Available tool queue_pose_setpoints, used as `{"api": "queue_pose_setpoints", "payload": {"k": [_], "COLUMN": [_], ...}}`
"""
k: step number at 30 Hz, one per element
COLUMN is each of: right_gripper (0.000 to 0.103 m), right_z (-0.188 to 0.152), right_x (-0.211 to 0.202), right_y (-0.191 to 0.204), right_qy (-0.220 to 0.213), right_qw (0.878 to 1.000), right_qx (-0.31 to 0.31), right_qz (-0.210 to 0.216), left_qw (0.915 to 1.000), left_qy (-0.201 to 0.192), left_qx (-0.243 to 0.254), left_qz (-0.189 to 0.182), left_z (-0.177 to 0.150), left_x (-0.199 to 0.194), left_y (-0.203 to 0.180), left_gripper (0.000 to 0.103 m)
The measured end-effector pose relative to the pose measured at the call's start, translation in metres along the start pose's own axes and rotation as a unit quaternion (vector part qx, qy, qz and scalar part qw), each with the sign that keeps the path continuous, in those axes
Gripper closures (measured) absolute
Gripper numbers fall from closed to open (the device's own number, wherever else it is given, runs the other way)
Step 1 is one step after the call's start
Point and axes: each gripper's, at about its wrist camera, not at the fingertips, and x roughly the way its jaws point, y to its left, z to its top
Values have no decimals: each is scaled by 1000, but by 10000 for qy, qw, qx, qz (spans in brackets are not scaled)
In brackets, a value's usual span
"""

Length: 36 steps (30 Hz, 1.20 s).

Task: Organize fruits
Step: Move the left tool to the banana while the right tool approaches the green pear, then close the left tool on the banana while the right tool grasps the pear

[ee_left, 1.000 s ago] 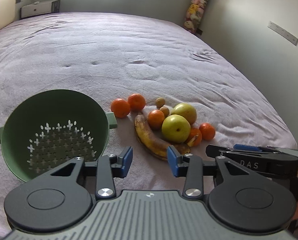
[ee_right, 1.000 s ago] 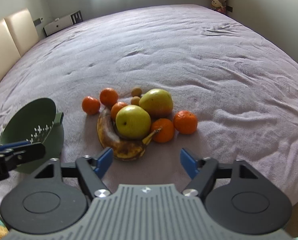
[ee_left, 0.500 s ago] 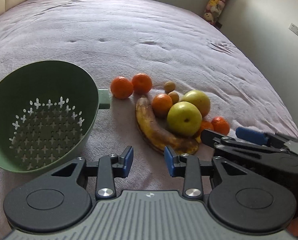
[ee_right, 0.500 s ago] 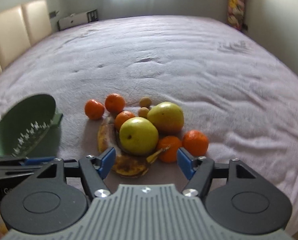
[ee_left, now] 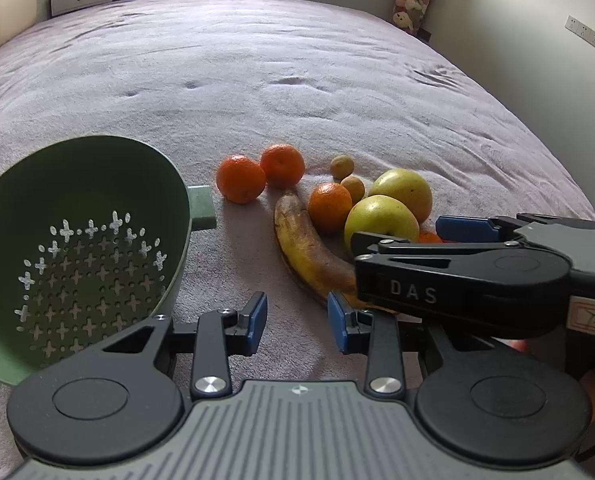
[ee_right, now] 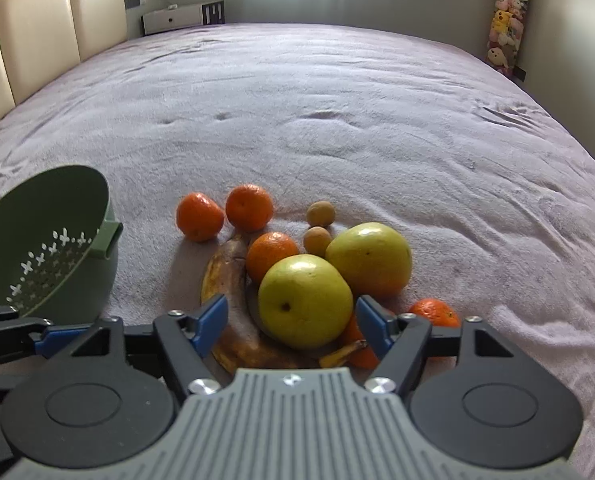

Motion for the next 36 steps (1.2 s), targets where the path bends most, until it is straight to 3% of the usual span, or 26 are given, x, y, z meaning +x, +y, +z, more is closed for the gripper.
{"api": "queue_pose_setpoints", "payload": {"k": [10, 17, 20, 26, 36], "right_gripper": [32, 33, 42, 43, 43], "right_z": [-2, 0, 0, -1, 2], "right_x": [21, 27, 28, 24, 8], "right_y": [-13, -14, -14, -21, -36], "right_qy": [230, 131, 114, 75, -104], "right_qw": [9988, 9985, 9988, 9973, 9918], "right_qx": [422, 511, 458, 700, 1238], "right_qz": [76, 152, 101, 205, 288], "left_qw": [9987, 9972, 9965, 9952, 9877], "left_qy": [104, 95, 148, 124, 200], "left_qx": [-376, -659, -727, -848, -1474], "left_qz": [-338, -354, -384, -474, -471], "left_z": [1, 1, 0, 0, 8], "left_x": [11, 19, 23, 28, 42], "left_y": [3, 6, 6, 5, 13], "left_gripper": [64, 64, 64, 64, 63]}}
